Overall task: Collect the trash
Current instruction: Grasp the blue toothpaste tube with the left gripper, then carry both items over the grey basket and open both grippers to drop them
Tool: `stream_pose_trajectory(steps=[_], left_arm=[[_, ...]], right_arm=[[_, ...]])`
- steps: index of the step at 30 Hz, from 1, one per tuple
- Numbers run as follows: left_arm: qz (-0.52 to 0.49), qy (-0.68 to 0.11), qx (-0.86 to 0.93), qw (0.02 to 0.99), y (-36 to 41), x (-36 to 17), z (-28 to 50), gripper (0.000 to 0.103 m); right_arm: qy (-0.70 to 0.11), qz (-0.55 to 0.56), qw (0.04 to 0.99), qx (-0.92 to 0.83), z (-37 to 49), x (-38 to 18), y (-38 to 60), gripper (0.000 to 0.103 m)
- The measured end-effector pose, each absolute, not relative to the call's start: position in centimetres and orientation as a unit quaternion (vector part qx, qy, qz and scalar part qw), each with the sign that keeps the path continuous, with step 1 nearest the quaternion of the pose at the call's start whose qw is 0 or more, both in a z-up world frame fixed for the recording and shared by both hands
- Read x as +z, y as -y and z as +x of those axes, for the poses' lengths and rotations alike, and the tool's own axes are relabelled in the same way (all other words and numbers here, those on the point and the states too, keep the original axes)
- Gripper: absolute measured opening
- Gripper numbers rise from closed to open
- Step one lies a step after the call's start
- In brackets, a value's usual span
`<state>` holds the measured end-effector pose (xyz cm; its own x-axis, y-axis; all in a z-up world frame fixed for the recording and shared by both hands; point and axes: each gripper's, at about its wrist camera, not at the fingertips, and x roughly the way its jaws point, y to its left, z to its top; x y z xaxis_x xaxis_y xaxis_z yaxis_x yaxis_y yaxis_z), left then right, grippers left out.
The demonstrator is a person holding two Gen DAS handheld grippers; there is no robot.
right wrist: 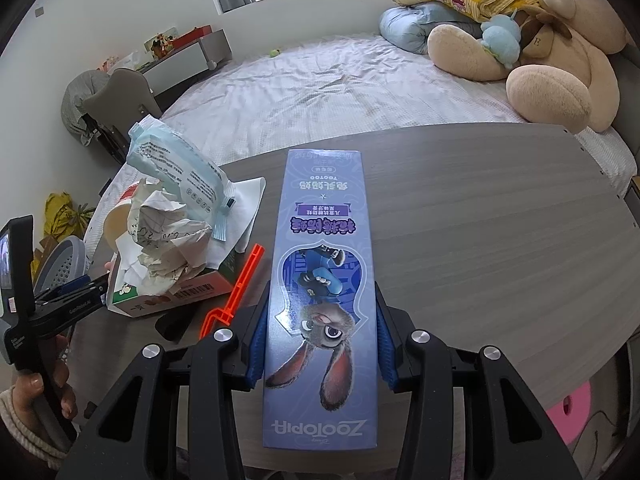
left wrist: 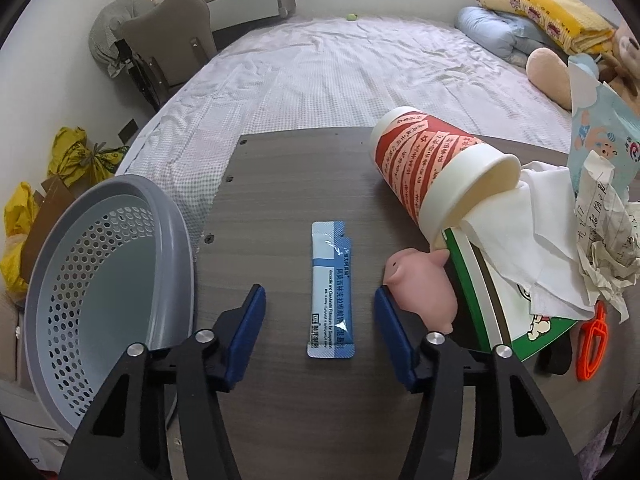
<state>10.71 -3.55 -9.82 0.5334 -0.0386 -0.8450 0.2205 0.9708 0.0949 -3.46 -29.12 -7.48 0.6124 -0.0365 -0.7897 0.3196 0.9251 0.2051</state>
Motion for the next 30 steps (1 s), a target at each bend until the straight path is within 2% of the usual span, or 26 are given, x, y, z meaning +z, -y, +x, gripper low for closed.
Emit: stream_pose_trajectory(steps=[3, 4, 6, 19, 30], left_arm=[[0.087, -0.482, -0.085, 0.868, 3.8, -10.1, 10.7, 0.038], [0.083, -0.484, -0.092, 0.866, 3.9, -10.1, 10.7, 0.030], [0.073, -0.488, -0.108, 0.863, 4.0, -10.2, 10.6, 0.022], [0.042, -0.481, -0.115, 0.868, 1.7, -8.7, 9.3, 0.021], [0.026, -0.427, -0.107, 0.897, -2.5, -3.3, 6.1, 0.021]], right_arm=[[-0.429, 0.170, 0.881, -0.100, -3.5, -7.6, 29.3, 0.043], [-0.429, 0.170, 0.881, -0.101, -3.6, -7.6, 29.3, 0.043], [-0.430, 0.170, 0.881, -0.102, -3.6, -7.7, 29.3, 0.043], [-0.428, 0.161, 0.884, -0.100, -4.2, -6.4, 28.1, 0.043], [-0.392, 0.123, 0.909, -0.067, -5.0, -0.8, 23.5, 0.043]])
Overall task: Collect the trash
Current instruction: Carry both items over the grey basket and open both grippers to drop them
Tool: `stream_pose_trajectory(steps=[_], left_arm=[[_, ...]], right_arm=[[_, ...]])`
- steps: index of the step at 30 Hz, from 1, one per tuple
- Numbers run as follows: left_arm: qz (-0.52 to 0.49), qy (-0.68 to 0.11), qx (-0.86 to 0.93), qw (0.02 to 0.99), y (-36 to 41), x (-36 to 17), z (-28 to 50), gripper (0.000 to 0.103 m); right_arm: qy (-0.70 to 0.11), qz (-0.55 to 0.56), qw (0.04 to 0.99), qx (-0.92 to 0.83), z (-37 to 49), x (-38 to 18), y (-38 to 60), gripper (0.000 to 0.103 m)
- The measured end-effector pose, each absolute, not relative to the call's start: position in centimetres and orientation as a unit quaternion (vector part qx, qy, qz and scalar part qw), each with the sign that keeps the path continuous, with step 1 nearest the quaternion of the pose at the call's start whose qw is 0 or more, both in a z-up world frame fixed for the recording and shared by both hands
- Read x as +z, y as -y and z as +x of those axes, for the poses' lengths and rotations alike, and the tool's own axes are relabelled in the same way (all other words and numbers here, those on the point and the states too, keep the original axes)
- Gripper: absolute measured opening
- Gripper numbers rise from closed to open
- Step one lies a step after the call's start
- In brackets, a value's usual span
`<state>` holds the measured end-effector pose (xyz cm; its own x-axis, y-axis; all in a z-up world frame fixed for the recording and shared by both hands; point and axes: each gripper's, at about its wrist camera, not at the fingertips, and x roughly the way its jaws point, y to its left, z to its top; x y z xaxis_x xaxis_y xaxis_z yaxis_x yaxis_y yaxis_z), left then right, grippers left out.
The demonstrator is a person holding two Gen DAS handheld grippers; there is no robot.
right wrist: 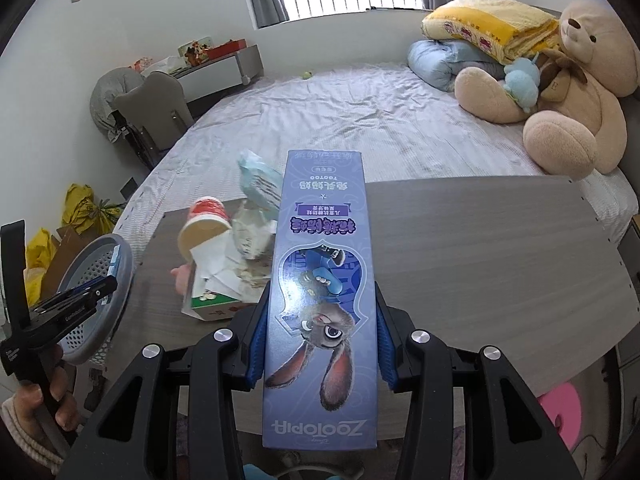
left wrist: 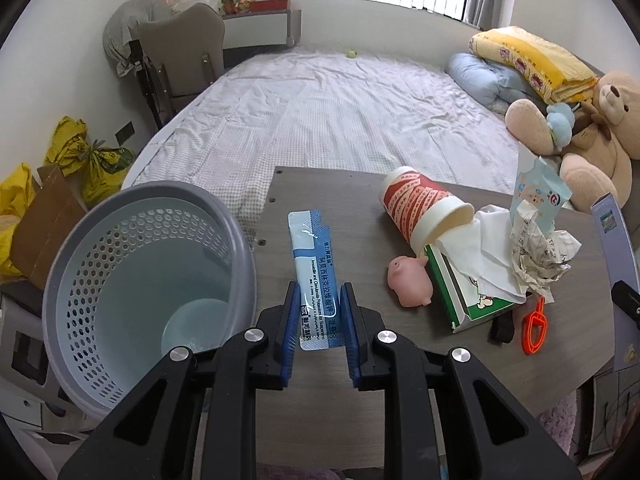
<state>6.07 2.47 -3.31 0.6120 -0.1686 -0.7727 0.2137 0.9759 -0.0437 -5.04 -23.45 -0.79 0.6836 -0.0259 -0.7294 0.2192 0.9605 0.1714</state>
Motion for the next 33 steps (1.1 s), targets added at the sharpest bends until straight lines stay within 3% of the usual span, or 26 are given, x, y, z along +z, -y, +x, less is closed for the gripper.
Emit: stream_pose_trajectory(steps=[9, 24, 33], left_arm=[[0.009, -0.394, -0.062, 0.917, -9.2, -1.1, 5.6, 0.021], [-0.026, -0.425, 0.031, 0.904, -20.0, -4.0, 8.0, 0.021], [-0.045, -0.439, 0.046, 0.896, -22.0, -5.1, 8.6, 0.023]], right_arm=[[-0.375, 0.080, 0.923, 0.030, -0.8, 2.4, 15.0, 0.043], [-0.450, 0.004, 0.865, 0.222, 9.7, -2.9, -3.3, 0.043], [-0.463, -0.009, 0.848, 0.257, 11.4, -4.4, -7.2, 0.044]])
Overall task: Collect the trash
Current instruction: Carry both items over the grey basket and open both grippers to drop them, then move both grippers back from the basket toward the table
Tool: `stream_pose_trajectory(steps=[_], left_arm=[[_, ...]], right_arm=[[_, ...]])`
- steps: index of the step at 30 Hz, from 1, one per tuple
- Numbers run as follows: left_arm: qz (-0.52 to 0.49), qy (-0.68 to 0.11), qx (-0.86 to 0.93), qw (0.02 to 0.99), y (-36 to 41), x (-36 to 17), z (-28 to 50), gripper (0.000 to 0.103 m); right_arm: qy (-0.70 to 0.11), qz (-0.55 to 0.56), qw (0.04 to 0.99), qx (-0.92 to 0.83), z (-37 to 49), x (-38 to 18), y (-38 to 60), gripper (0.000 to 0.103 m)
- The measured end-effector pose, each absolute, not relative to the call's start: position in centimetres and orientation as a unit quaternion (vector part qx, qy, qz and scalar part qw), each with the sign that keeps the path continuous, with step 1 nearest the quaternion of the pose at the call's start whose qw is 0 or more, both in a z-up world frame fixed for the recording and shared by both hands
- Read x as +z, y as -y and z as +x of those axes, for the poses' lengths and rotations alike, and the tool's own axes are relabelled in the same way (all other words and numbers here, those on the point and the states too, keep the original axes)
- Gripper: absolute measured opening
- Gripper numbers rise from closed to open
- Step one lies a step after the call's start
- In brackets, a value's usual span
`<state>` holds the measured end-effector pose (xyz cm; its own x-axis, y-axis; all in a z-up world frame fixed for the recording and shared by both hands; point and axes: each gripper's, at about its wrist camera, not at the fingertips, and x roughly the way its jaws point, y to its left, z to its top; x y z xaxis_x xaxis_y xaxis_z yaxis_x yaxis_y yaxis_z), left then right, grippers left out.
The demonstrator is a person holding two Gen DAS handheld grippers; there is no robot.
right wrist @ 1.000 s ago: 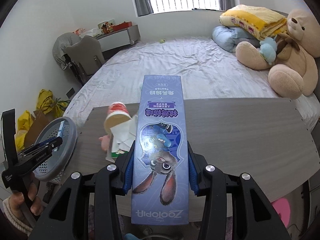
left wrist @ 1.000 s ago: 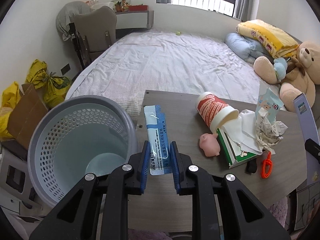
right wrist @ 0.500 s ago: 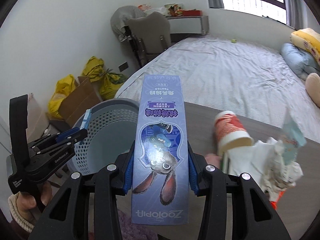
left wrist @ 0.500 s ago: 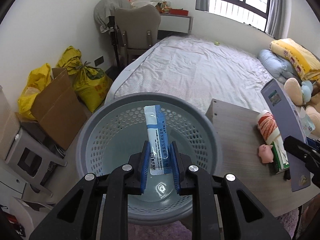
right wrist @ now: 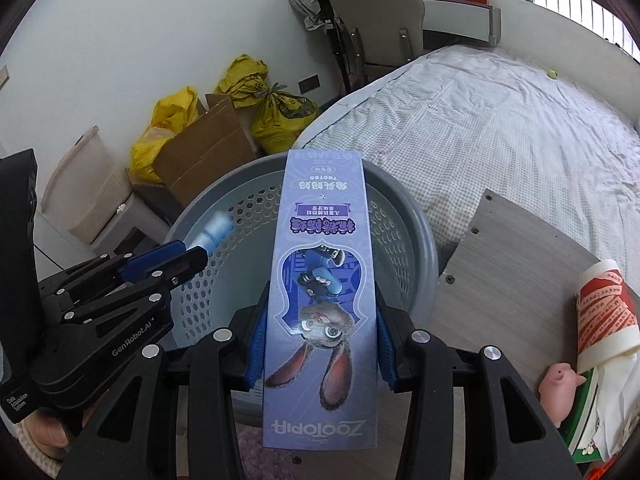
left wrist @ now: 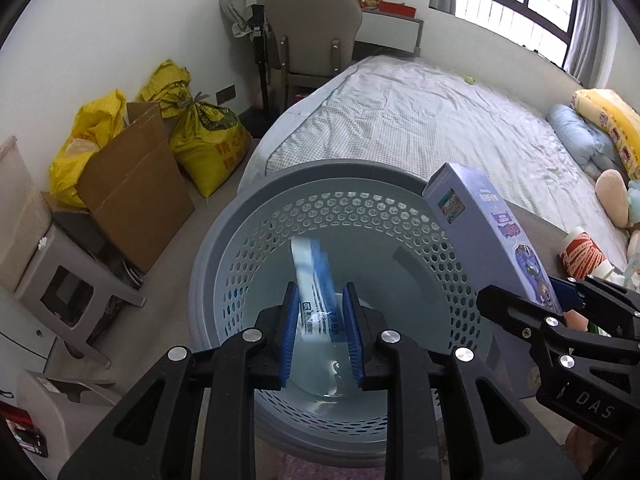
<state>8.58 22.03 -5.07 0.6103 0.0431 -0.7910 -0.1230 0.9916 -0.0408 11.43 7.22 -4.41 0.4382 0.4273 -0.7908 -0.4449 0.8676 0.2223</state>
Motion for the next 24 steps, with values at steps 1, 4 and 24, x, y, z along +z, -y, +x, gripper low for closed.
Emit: stream_pose_trajectory(steps=[1, 4, 24], left_arm=[[-0.050, -0.442, 0.050, 0.894, -22.3, -5.2, 8.6, 0.024], [-0.058, -0.450, 0.063, 0.889, -23.0, -5.5, 8.7, 0.039], [-0.050, -0.427, 0.099, 0.897, -24.2, -4.7, 7.7, 0.082]], right_arm=[[-0.463, -0.012, 0.848, 0.256, 11.4, -4.5, -7.3, 0.049], [-0.455, -0.014, 0.854, 0.254, 11.3, -4.4, -7.4, 0.065], [-0.445, -0.008, 0.868, 0.221, 10.1, -4.5, -5.7, 0.066]])
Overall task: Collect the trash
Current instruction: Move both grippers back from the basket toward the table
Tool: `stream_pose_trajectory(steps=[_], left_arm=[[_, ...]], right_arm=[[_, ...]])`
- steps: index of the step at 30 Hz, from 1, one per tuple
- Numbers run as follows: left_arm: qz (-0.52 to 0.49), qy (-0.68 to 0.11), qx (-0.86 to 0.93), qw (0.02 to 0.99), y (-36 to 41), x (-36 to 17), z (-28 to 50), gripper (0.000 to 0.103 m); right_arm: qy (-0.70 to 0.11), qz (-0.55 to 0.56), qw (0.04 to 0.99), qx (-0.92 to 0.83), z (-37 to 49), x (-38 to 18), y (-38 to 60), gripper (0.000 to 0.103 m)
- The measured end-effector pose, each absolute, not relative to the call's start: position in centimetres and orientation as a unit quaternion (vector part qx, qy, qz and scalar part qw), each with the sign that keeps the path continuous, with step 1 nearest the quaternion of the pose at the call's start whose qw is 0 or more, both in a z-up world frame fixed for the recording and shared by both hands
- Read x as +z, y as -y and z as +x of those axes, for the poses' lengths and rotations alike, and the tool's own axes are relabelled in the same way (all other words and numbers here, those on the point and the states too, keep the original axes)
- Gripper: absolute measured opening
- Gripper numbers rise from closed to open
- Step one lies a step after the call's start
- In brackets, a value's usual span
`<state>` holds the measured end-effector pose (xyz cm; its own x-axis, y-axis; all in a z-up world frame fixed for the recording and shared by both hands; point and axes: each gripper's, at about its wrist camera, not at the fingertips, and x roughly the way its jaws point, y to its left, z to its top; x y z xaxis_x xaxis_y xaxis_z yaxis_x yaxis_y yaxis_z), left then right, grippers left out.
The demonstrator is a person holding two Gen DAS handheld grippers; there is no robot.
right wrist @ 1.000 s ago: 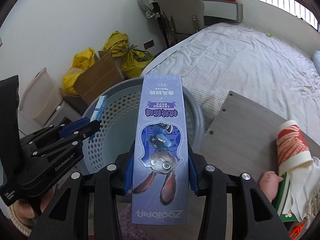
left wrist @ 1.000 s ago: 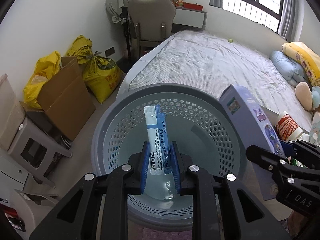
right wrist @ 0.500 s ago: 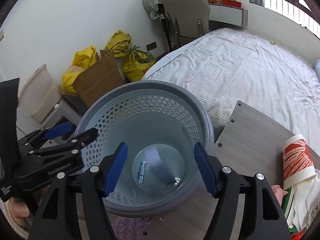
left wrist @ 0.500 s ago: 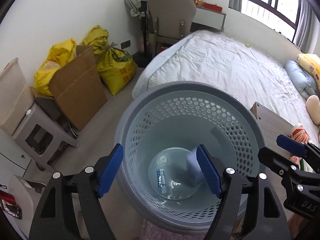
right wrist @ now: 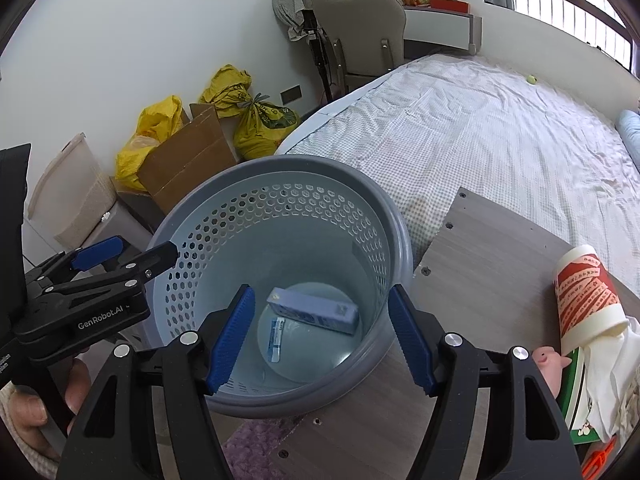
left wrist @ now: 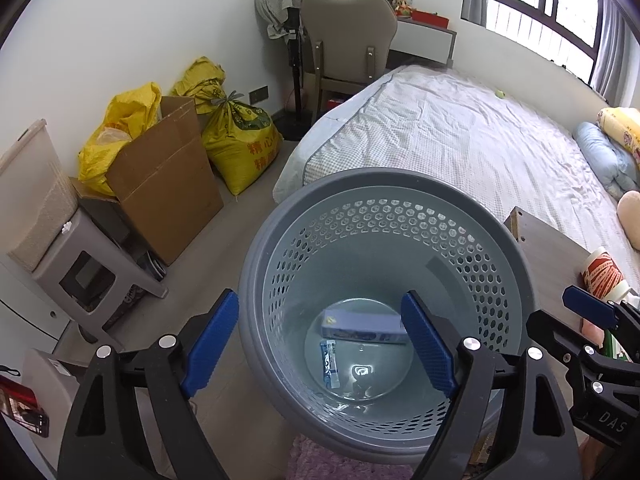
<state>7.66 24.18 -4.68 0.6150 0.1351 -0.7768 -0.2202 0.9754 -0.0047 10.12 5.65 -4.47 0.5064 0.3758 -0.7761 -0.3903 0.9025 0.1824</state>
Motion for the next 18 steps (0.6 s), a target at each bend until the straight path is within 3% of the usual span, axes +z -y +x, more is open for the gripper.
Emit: stream_pose_trajectory(steps=[18], left_arm=[[-0.031, -0.406, 0.064, 0.911, -20.9, -2.7, 6.7, 0.085]], right_arm=[[-0.416, 0.024, 0.890, 0.186, 7.3, -2.0, -2.1, 0.066]])
